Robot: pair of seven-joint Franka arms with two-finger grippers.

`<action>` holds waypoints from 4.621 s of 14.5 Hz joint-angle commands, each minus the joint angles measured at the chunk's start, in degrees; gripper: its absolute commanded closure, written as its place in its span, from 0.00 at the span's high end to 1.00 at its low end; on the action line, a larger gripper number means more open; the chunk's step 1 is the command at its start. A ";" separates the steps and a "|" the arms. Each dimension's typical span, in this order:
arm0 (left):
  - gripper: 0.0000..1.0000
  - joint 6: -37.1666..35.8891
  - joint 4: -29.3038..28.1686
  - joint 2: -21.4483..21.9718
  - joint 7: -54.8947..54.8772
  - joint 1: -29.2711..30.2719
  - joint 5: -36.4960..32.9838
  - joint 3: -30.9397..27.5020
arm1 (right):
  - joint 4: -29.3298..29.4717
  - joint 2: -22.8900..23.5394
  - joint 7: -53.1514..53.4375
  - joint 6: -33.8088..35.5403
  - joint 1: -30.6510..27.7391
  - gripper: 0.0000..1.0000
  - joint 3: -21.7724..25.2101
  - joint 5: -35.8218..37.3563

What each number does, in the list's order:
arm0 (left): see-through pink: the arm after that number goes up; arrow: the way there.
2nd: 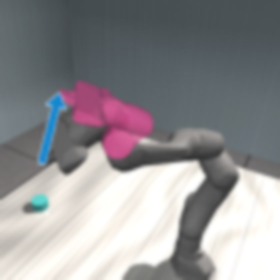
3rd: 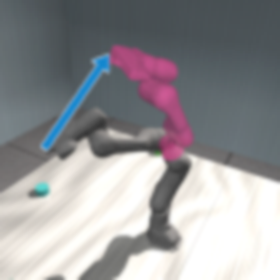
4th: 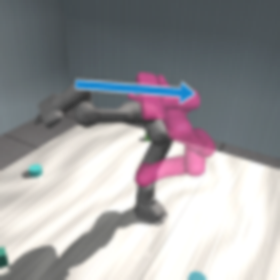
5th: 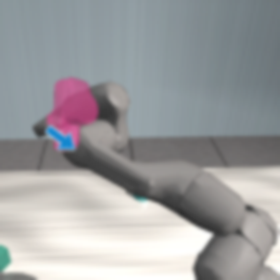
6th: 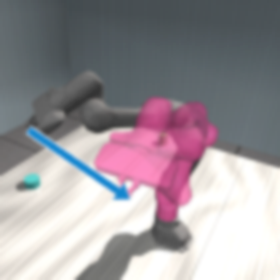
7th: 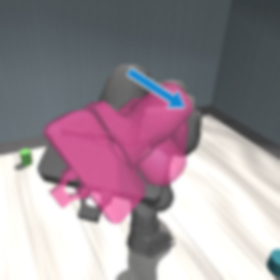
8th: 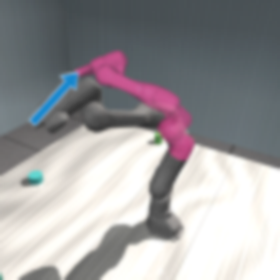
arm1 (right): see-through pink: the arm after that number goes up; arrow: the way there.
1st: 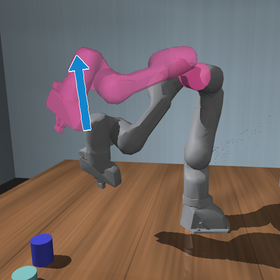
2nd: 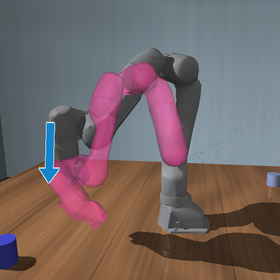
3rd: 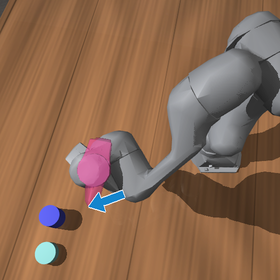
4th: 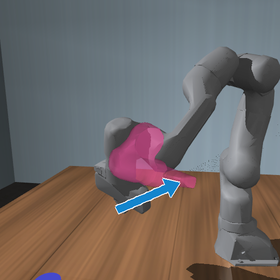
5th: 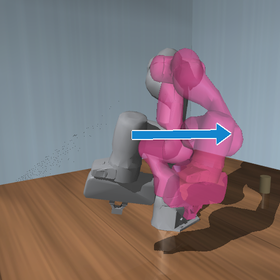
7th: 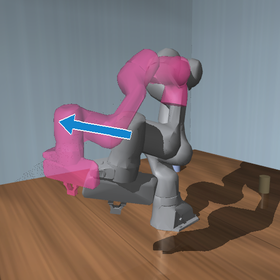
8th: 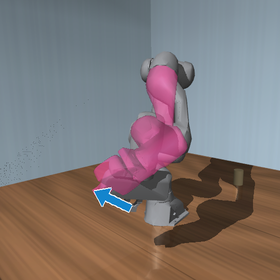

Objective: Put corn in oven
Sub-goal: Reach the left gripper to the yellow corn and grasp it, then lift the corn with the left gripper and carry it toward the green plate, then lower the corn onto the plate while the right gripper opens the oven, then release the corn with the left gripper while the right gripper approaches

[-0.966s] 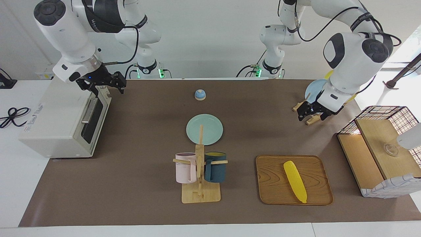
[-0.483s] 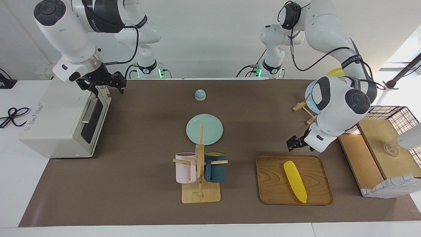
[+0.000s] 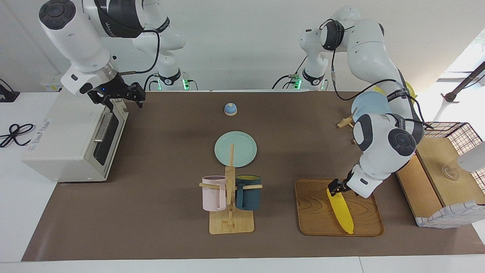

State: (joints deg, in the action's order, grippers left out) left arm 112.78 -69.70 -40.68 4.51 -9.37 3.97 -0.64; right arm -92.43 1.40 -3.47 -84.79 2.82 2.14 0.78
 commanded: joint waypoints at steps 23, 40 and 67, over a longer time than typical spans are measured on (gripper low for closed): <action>0.00 -3.35 -5.25 8.48 11.45 -3.88 7.36 -0.41 | -12.94 -0.43 -1.89 -18.65 -7.48 0.00 1.20 7.83; 0.00 24.75 -42.10 27.24 38.81 -33.42 7.36 -0.33 | -26.20 -1.93 7.16 -25.15 -6.25 0.00 0.49 4.84; 1.00 8.10 -33.86 29.25 27.07 -23.43 1.21 -3.14 | -30.01 4.14 23.73 -39.86 13.50 0.00 0.32 -2.45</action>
State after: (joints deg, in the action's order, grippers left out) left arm 126.49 -106.74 -11.95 35.42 -36.74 6.51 -4.06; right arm -126.58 6.01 13.99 -129.17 11.45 2.11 -0.11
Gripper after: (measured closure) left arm 0.000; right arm 0.991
